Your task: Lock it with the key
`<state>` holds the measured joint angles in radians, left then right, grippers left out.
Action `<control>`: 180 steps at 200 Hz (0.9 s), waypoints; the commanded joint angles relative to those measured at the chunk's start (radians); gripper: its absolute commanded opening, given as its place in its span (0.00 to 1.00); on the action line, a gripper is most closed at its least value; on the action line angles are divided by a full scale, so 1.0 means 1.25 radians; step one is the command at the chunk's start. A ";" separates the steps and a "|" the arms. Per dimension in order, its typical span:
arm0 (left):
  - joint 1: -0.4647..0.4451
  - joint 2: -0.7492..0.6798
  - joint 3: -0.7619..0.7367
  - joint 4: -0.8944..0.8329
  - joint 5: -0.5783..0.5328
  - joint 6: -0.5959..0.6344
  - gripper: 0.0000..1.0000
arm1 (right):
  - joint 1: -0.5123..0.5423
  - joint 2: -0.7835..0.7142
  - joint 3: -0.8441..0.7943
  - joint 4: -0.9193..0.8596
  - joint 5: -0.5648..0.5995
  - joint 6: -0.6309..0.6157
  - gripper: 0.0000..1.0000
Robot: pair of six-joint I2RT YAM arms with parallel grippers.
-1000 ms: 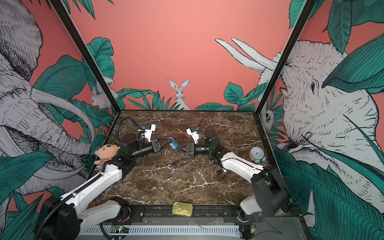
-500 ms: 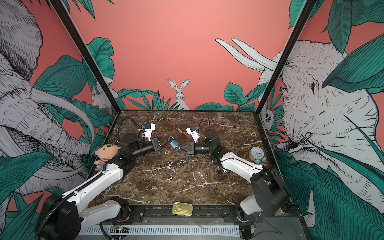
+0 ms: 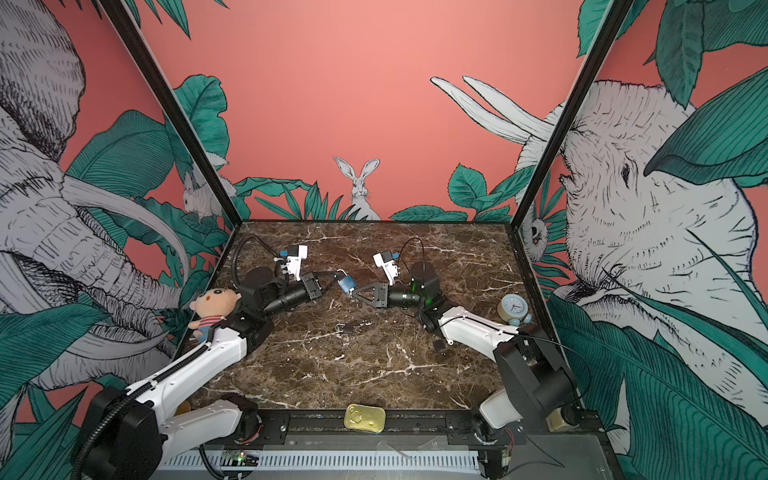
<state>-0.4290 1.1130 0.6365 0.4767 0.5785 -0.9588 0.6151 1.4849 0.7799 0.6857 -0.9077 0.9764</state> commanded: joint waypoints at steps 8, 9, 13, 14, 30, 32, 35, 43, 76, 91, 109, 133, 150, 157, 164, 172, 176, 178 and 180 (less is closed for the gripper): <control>0.046 -0.011 0.007 0.156 -0.073 -0.037 0.00 | 0.012 0.004 -0.027 0.022 -0.037 0.018 0.00; 0.047 -0.011 0.008 0.157 -0.072 -0.038 0.00 | 0.012 0.003 -0.027 0.022 -0.037 0.018 0.00; 0.050 -0.011 0.010 0.158 -0.069 -0.039 0.00 | 0.012 0.002 -0.029 0.021 -0.037 0.018 0.00; 0.051 -0.011 0.010 0.158 -0.068 -0.040 0.00 | 0.012 0.002 -0.029 0.021 -0.037 0.018 0.00; 0.063 -0.016 0.012 0.161 -0.060 -0.048 0.00 | 0.011 0.001 -0.032 0.022 -0.037 0.017 0.00; 0.064 -0.016 0.012 0.162 -0.059 -0.049 0.00 | 0.011 0.002 -0.032 0.022 -0.037 0.017 0.00; 0.066 -0.017 0.013 0.162 -0.057 -0.050 0.00 | 0.010 0.000 -0.033 0.021 -0.037 0.016 0.00; 0.071 -0.021 0.014 0.161 -0.053 -0.052 0.00 | 0.009 -0.001 -0.035 0.020 -0.036 0.015 0.00; 0.079 -0.029 0.021 0.113 -0.026 -0.034 0.00 | -0.007 -0.019 -0.044 -0.006 -0.024 0.005 0.00; 0.079 -0.025 0.032 0.061 0.006 -0.015 0.00 | -0.019 -0.047 -0.043 -0.086 -0.004 -0.032 0.00; 0.074 -0.014 0.048 -0.022 0.055 0.019 0.00 | -0.026 -0.102 -0.018 -0.277 0.061 -0.149 0.00; 0.054 -0.009 0.041 -0.096 0.068 0.051 0.00 | -0.037 -0.176 0.020 -0.502 0.157 -0.265 0.00; 0.020 -0.004 0.040 -0.148 0.055 0.085 0.00 | -0.061 -0.212 0.026 -0.593 0.195 -0.292 0.00; 0.001 0.001 0.043 -0.169 0.043 0.102 0.00 | -0.073 -0.223 0.027 -0.625 0.204 -0.297 0.00; -0.019 0.008 0.043 -0.182 0.027 0.113 0.00 | -0.085 -0.231 0.025 -0.653 0.217 -0.300 0.00; -0.048 0.022 0.045 -0.185 0.024 0.122 0.00 | -0.097 -0.240 0.020 -0.676 0.226 -0.302 0.00; -0.058 0.029 0.047 -0.185 0.000 0.125 0.00 | -0.102 -0.244 0.016 -0.684 0.230 -0.302 0.00; -0.066 0.034 0.047 -0.185 -0.005 0.126 0.00 | -0.104 -0.247 0.014 -0.688 0.233 -0.301 0.00; -0.071 0.039 0.048 -0.185 -0.009 0.126 0.00 | -0.107 -0.249 0.013 -0.691 0.235 -0.300 0.00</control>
<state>-0.4458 1.1305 0.6628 0.2955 0.6106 -0.8673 0.5186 1.1973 0.8036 0.0059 -0.6975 0.6674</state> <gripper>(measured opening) 0.086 0.048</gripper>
